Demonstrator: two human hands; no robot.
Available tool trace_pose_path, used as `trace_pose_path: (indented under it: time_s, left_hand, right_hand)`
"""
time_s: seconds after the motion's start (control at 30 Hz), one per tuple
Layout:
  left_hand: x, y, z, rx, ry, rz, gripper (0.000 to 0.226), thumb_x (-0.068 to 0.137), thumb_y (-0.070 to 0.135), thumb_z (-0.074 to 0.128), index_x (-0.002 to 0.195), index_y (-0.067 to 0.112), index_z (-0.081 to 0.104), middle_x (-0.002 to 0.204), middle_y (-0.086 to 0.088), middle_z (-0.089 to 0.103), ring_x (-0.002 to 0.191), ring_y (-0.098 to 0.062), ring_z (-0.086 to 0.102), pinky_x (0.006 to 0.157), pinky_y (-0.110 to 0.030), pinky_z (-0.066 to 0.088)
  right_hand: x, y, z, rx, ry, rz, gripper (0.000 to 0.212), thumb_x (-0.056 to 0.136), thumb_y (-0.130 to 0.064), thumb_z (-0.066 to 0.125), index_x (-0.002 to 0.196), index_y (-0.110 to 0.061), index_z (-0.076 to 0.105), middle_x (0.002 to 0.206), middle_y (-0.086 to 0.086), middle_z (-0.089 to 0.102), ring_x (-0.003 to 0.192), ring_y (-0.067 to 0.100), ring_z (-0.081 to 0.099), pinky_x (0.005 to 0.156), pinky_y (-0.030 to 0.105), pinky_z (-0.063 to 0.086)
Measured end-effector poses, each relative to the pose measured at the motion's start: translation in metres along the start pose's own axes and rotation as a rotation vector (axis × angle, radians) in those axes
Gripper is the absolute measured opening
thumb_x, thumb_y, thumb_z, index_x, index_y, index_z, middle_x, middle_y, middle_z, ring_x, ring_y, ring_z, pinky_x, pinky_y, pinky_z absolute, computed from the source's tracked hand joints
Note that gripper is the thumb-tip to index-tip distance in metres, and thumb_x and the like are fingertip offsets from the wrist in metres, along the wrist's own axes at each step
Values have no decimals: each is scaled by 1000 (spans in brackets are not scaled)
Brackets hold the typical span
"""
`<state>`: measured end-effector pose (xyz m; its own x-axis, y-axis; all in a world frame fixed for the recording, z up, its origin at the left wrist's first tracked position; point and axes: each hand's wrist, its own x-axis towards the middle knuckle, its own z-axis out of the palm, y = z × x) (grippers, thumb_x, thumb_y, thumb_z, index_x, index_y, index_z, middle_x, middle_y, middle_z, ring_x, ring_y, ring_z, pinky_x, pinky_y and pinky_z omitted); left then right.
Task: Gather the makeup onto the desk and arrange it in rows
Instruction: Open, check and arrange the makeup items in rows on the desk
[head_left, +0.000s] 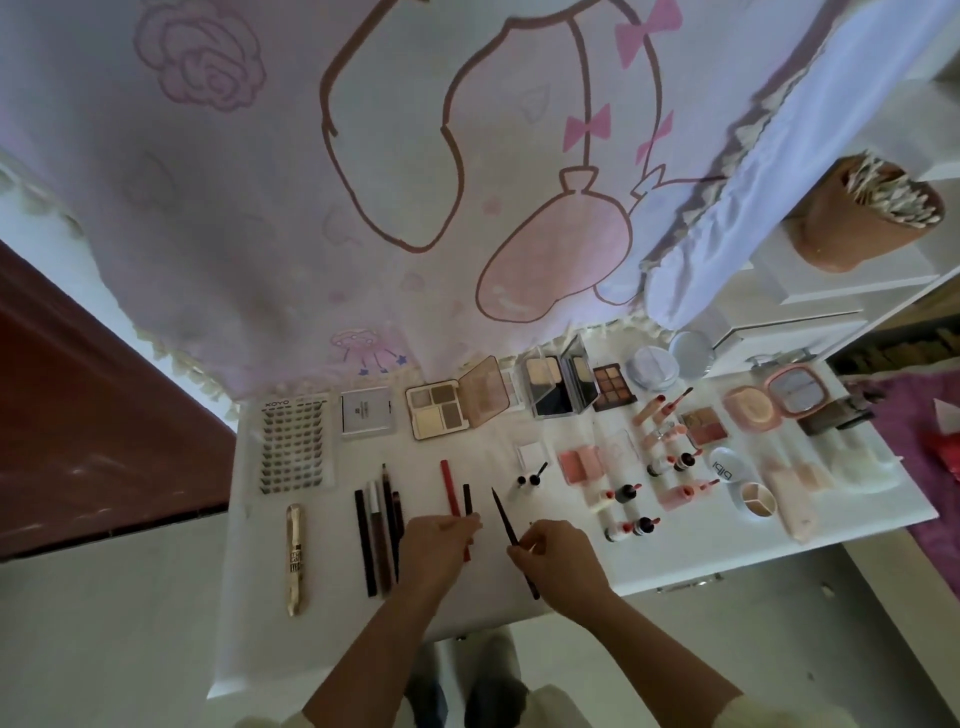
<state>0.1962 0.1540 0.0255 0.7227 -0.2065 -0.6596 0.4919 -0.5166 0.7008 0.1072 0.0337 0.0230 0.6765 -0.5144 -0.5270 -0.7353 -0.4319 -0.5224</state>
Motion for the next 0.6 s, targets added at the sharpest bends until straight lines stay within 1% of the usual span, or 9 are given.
trace_pose_path:
  time_s: [0.07,0.13,0.23,0.3,0.37,0.43,0.47,0.53,0.6]
  left_hand:
    - [3,-4,5,112,17,39,26,90,31,66,77,11,75,74,-3,70,68,-14,62,58,-17,45]
    - [7,-6,9,203,21,73,25,90,31,65,76,12,75,74,-3,71,66,-13,62,56,-15,44]
    - [10,-5,11,313,35,112,28,91,32,63,77,11,74,72,-3,70,65,-12,63,58,-16,45]
    - [13,-4,11,400,50,138,34,92,34,60,74,8,73,71,-9,70,65,-18,65,59,-22,46]
    - [18,-3,14,474,47,161,37,93,35,58,68,9,69,70,-11,69,64,-20,64,61,-25,49]
    - [21,0,16,536,45,184,38,93,34,57,60,15,62,62,-7,63,57,-15,58,59,-23,45]
    - [22,1,17,560,47,193,38,93,34,57,60,16,59,60,-4,60,56,-12,56,57,-22,43]
    - [24,4,18,596,49,201,33,93,34,57,65,16,61,63,-1,61,57,-9,54,55,-19,40]
    - [26,5,21,619,41,198,29,93,35,57,73,16,65,73,-2,66,61,-9,56,54,-17,39]
  right_hand:
    - [5,0,7,-11,18,20,23,92,-36,61,102,-17,67,94,-3,65,79,10,62,76,21,52]
    - [12,0,12,-19,33,24,22,93,-36,58,102,-17,65,91,-5,59,80,9,57,75,18,45]
    - [20,-2,16,-51,45,-4,19,95,-34,55,98,-17,62,88,-6,55,79,7,52,70,15,35]
    - [24,-3,16,-62,47,-13,17,95,-35,55,92,-18,57,84,-6,53,77,9,51,69,17,35]
    - [29,-3,17,-67,48,-13,19,96,-37,54,88,-20,52,81,-6,52,75,9,50,69,17,36]
    - [31,-4,18,-64,49,-13,21,96,-39,52,88,-20,51,82,-5,53,75,9,51,71,17,37]
    - [32,-4,19,-63,48,-15,21,96,-40,52,88,-21,51,82,-5,54,75,9,51,72,17,37]
    - [32,-3,19,-50,51,-20,21,96,-40,53,88,-21,50,81,-5,54,74,9,50,70,17,37]
    - [34,2,18,-27,54,-30,19,93,-39,57,89,-21,52,82,-6,54,73,8,50,63,14,35]
